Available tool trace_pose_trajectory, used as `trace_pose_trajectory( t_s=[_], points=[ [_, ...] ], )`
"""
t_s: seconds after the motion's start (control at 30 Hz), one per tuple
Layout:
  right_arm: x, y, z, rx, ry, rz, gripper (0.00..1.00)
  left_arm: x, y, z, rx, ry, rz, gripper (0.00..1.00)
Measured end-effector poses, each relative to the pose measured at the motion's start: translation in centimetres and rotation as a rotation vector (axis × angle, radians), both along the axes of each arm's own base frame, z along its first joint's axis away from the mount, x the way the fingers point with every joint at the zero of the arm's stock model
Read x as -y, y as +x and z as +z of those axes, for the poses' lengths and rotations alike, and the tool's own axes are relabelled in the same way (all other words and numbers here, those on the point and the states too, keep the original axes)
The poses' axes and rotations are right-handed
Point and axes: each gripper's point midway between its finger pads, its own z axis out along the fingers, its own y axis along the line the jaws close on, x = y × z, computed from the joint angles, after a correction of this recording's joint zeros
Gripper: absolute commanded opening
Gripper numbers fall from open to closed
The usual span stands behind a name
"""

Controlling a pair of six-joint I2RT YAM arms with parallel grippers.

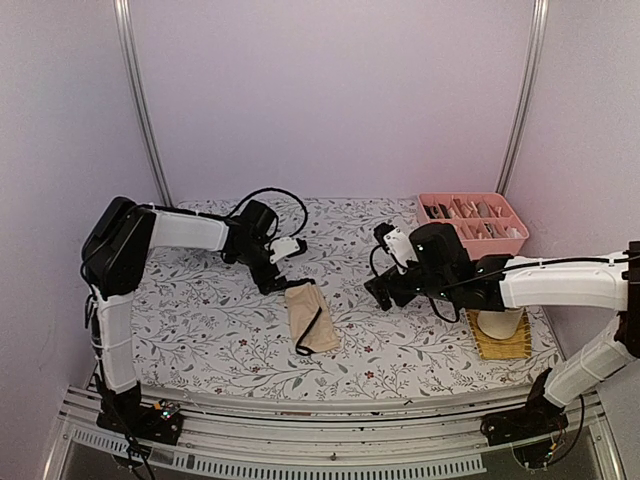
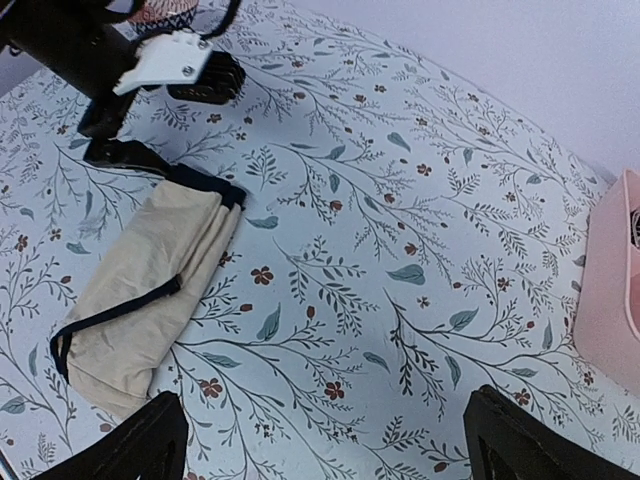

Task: Roll the underwear
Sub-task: Rotate the underwear at the center of the board, then roll the underwear at the center of the board.

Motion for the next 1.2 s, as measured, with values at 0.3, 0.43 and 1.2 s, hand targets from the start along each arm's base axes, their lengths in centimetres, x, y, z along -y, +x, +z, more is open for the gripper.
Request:
trace_pose_trajectory(
  t_s=[0.3, 0.43, 1.2],
  points=[
    [-2.3, -2.0, 1.9, 0.128, 0.089, 0.222, 1.0, 3.6, 4.4, 0.5, 0.021, -0.029, 0.011, 0.99],
    [-4.4, -3.7, -0.1, 0.167, 0.025, 0.37, 0.97, 2.1, 4.4, 1.8, 0.024, -0.062, 0.026, 0.98],
    [-11.9, -10.8, -10.7, 0.474, -0.572, 1.015, 0.71, 1.9, -11.7, 7.6, 0.187, -0.281, -0.365, 0.98]
  ],
)
